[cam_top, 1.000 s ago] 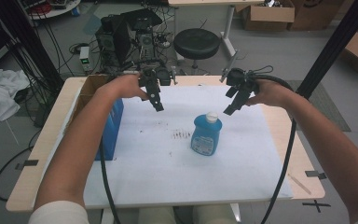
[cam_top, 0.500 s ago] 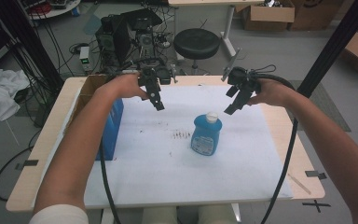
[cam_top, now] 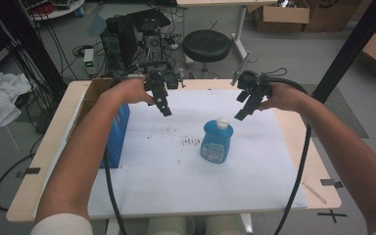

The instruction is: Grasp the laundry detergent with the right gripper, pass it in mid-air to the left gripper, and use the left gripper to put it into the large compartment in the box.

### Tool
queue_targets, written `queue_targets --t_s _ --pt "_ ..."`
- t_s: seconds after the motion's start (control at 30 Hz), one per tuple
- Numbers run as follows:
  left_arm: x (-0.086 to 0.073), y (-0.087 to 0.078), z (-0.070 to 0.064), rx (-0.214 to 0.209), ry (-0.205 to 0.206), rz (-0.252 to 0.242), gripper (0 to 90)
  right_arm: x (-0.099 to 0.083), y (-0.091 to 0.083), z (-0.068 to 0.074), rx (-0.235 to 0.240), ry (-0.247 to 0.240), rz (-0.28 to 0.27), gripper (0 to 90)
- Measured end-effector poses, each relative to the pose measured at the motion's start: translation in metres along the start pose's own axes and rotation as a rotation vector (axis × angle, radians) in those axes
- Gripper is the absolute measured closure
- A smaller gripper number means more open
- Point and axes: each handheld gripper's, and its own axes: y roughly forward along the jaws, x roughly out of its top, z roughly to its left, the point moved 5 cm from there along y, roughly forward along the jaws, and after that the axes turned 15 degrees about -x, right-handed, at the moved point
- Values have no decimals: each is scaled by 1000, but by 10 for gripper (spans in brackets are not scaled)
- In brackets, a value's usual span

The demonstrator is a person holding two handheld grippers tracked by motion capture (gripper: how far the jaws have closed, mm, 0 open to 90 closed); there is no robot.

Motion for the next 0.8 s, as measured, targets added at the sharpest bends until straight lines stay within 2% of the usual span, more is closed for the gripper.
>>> queue_targets --t_s 0.27,0.47,0.8 --pt "-1 0 -1 4 -5 10 209 -1 -5 0 -10 8 -15 186" --pt "-2 -1 -3 16 -6 -2 209 -3 -9 2 -19 12 -18 185" --pt "-5 -2 -7 25 -13 -7 209 -9 -21 7 -39 54 -39 182"
